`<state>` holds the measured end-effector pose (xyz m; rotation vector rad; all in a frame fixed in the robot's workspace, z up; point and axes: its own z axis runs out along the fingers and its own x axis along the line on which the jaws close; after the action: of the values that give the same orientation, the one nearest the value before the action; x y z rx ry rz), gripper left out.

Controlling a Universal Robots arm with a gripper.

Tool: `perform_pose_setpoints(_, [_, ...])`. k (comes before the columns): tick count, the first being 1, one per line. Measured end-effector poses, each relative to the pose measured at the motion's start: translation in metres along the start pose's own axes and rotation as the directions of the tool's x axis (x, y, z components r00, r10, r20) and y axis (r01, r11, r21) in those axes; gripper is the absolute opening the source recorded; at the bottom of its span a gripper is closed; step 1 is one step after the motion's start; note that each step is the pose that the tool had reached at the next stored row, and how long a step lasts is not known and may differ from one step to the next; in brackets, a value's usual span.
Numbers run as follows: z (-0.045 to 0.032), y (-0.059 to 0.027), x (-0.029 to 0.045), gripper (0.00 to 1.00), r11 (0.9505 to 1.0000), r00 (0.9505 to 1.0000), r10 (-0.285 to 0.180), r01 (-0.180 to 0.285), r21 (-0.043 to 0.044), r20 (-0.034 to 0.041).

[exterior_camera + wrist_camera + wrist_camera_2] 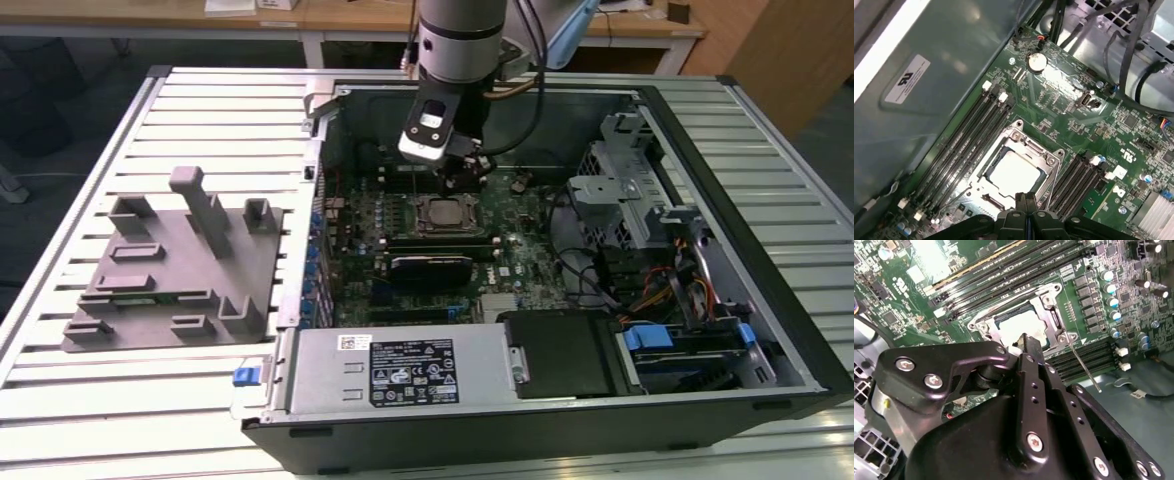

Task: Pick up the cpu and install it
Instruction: 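Install the first cpu locking lever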

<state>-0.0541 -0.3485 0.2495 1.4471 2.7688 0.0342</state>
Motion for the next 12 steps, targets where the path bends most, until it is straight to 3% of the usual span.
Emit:
perform_pose_setpoints(3, [0.0005, 0.0, 0.0, 0.11, 0.9986, 0.9986, -0.052, 0.052, -0.0003, -0.0014])
perform_pose_setpoints(6, [0.0011, -0.0001, -0.0001, 0.11, 0.9943, 0.9943, -0.107, 0.107, -0.0008, -0.0029])
perform_pose_setpoints(12, [0.0028, -0.0001, 0.0, 0.11, 0.9768, 0.9768, -0.214, 0.214, -0.0017, -0.0057])
